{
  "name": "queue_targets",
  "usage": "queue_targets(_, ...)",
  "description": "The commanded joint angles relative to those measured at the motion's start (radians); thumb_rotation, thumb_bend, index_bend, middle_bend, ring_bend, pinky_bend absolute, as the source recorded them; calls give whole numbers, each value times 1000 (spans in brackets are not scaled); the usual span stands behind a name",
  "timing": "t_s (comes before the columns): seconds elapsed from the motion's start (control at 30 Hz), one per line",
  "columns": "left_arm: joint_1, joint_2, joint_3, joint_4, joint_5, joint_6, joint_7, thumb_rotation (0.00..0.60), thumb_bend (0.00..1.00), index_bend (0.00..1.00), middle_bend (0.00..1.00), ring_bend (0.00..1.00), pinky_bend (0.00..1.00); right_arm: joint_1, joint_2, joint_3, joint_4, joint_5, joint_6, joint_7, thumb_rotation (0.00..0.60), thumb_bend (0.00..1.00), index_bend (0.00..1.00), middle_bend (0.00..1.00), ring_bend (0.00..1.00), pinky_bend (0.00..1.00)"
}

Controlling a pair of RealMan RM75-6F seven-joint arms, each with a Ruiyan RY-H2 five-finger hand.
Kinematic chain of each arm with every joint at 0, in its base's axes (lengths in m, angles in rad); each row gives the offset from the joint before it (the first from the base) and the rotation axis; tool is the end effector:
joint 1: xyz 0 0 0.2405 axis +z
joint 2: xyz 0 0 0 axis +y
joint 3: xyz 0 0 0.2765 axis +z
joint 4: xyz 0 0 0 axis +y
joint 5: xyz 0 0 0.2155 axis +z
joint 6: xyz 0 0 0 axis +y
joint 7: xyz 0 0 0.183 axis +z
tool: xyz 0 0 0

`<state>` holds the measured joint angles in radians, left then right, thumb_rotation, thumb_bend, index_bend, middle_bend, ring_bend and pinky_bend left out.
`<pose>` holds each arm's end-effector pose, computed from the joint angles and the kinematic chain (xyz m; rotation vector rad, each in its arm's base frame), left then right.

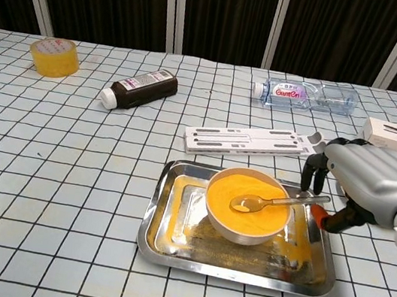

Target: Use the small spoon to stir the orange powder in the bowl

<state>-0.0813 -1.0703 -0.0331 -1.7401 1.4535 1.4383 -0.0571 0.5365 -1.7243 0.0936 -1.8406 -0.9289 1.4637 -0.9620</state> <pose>-0.3213 0.2148 0.1588 -1.3358 -1.0784 -0.9444 -0.1528 -0.2875 -0.0463 1.6481 -0.9433 0.6899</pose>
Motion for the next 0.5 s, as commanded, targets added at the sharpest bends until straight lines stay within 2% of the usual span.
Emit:
queue_targets(0.03,0,0,0,0,0,0,-1,600,0,0,0,0,0,-2,-6,-1,8,-4,-4,4,600,491,425,413,68,0)
queue_targets(0.5,0,1,-1,-2,-1,0,-2,600,0,0,0,0,0,-7,-33,9,31,2,-17,5,600,492,486,421,69,0)
